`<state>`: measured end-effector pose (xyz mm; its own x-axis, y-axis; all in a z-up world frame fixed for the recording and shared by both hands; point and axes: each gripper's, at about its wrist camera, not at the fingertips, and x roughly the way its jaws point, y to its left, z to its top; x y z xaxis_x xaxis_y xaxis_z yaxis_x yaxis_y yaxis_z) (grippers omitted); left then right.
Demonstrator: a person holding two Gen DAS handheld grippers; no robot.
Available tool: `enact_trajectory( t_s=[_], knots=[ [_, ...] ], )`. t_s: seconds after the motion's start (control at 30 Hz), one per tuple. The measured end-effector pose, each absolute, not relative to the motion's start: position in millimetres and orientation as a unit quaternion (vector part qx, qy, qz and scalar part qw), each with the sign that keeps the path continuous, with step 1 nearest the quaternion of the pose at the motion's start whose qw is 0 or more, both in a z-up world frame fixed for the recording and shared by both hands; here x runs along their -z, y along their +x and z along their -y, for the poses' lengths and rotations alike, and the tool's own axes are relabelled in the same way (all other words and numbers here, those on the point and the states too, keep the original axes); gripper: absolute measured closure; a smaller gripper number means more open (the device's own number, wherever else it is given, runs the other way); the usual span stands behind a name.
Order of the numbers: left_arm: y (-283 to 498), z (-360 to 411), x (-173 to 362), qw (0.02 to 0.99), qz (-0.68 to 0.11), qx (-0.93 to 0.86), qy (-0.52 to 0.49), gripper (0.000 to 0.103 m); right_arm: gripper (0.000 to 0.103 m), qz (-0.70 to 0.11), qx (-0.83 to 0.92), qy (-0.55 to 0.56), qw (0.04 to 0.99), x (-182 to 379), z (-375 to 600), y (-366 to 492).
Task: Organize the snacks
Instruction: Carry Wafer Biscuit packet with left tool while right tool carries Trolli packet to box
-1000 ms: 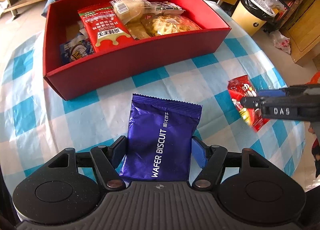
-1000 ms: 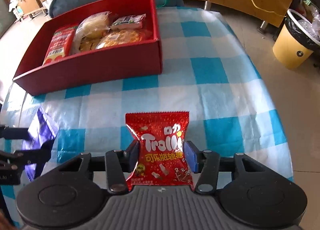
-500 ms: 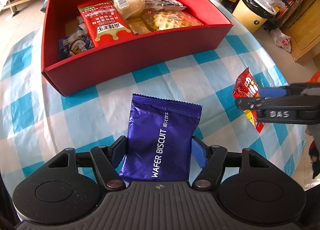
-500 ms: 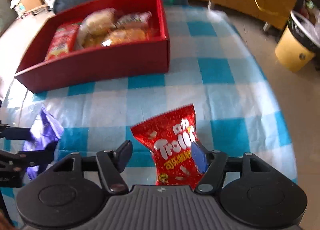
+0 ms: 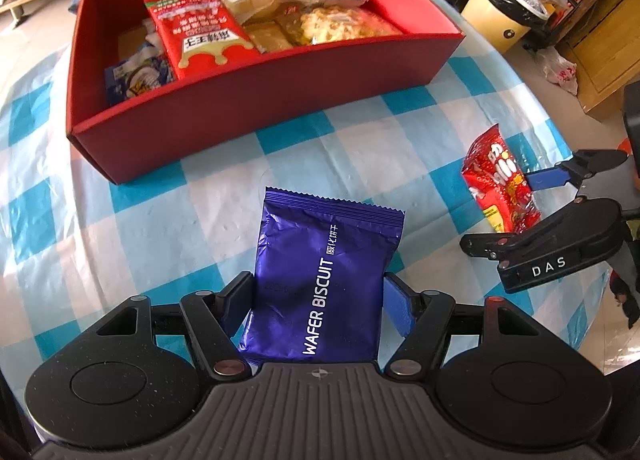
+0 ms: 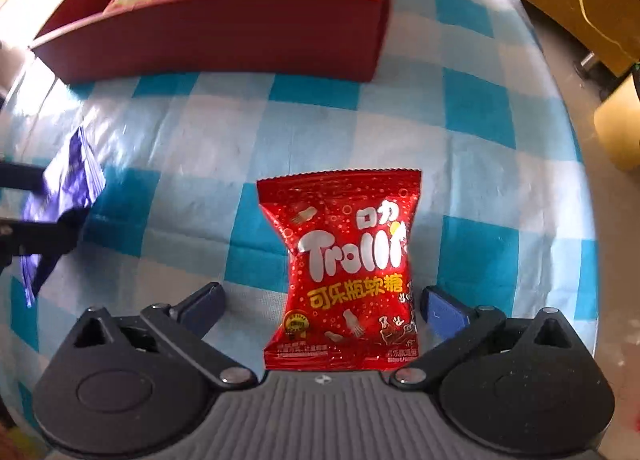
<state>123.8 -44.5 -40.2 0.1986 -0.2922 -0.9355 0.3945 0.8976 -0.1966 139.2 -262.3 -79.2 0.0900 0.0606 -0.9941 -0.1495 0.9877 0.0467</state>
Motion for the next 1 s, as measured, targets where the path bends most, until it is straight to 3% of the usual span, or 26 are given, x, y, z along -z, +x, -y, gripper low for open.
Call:
enact_trajectory(
  t_s=[0.27,0.33,0.4,0.47,0.5,1.0],
  knots=[
    [124.9,48.3,45.3,0.766,-0.6,0.226,0.041,0.028,0.003,-0.648,-0.06,-0.015,0.759,77.5,271.5,142.7],
    [125.3,46.9,46.2,0.766,-0.601,0.223,0.041,0.028,0.008,-0.648,-0.057,-0.012,0.759,72.3,271.7,133.8],
    [125.6,45.7,46.3,0.766,-0.603,0.221,0.039,0.028,0.032,-0.645,-0.059,-0.013,0.761,64.7,267.5,125.0],
    [125.5,46.6,44.7,0.767,-0.601,0.222,0.038,0.028,0.049,-0.645,-0.054,-0.008,0.762,58.3,266.1,120.4],
    [124.9,47.5,43.4,0.768,-0.599,0.224,0.038,0.028,0.052,-0.644,-0.048,-0.005,0.763,56.2,267.1,118.8],
    [124.0,39.6,17.7,0.799,-0.561,0.216,0.019,0.029,0.06,-0.6,-0.049,0.052,0.797,24.9,251.8,112.0]
  ],
)
